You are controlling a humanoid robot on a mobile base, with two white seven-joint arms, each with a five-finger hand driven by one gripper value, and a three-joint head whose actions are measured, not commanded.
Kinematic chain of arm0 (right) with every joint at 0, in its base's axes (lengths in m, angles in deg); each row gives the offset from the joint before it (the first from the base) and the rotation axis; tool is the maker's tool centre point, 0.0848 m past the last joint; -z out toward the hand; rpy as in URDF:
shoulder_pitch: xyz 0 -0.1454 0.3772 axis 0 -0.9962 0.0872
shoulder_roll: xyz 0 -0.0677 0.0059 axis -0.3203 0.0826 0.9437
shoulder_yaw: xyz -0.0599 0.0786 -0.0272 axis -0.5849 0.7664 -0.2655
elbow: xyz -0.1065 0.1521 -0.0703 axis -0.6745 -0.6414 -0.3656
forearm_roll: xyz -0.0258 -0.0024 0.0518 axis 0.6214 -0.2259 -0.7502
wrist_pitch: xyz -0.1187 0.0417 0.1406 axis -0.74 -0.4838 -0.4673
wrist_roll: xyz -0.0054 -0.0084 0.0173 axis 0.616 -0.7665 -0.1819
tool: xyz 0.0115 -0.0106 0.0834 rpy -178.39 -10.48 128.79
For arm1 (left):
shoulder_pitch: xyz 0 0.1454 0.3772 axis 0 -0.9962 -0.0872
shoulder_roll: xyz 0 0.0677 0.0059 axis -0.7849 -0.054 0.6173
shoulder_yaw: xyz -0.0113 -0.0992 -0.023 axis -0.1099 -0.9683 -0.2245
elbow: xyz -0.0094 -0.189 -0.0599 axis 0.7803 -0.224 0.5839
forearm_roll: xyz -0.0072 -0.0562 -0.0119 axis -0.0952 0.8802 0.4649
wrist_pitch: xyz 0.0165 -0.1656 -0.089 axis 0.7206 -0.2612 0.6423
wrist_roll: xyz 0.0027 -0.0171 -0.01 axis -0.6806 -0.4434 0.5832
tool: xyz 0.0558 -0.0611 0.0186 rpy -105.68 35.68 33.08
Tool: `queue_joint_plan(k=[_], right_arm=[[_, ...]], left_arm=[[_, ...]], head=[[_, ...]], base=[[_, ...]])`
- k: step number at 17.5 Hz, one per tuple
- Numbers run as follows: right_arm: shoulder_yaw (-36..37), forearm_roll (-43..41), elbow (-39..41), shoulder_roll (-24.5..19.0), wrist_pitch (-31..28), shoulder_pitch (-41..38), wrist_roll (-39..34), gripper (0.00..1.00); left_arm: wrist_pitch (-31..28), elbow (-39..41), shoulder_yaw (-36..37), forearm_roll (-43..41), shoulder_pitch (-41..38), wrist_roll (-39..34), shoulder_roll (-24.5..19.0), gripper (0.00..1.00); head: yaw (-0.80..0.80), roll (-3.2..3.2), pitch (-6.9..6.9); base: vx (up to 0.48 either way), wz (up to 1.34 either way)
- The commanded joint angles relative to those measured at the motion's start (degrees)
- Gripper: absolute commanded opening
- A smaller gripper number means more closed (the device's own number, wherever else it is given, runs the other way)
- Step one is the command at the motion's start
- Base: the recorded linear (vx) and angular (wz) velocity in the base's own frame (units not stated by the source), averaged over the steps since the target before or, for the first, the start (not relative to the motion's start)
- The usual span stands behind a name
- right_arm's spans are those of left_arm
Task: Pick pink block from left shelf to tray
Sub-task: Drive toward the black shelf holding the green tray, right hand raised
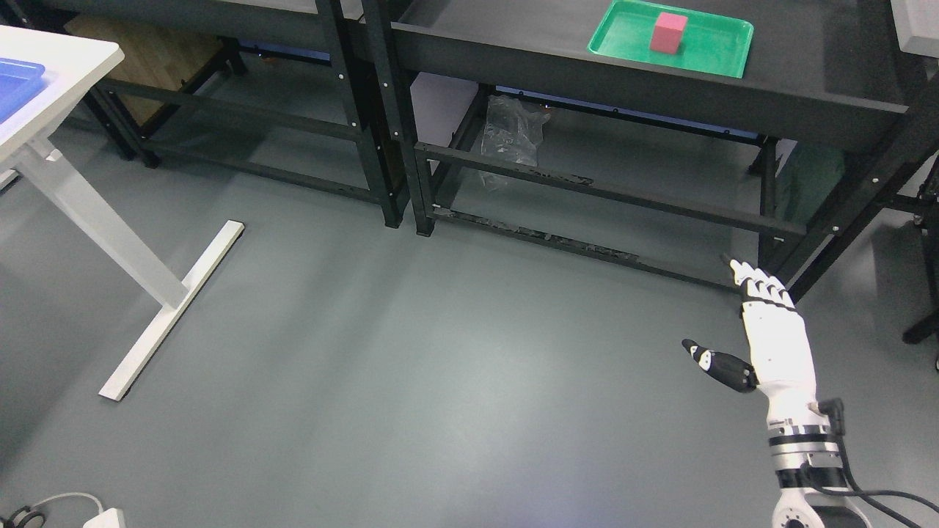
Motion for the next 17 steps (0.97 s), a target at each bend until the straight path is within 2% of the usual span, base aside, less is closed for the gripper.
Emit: queue_joint_plan(k=[1,17], right_arm=[[-0.78,5.05,0.00,-0.14,-0.24,-0.01,0.16,0.99],[0.01,2.50,-0.09,-0.84,-0.24,0.08,0.69,0.99]], left_arm=[[0.02,1.00,0.00,-0.09,1.24,0.02,-1.00,1.00],[0.02,1.00,0.00,-0.09,1.24,0.02,-1.00,1.00]], head=[[0.00,0.00,0.00],[0.00,0.00,0.00]], base=[[0.239,-0.04],[0.298,-0.07]])
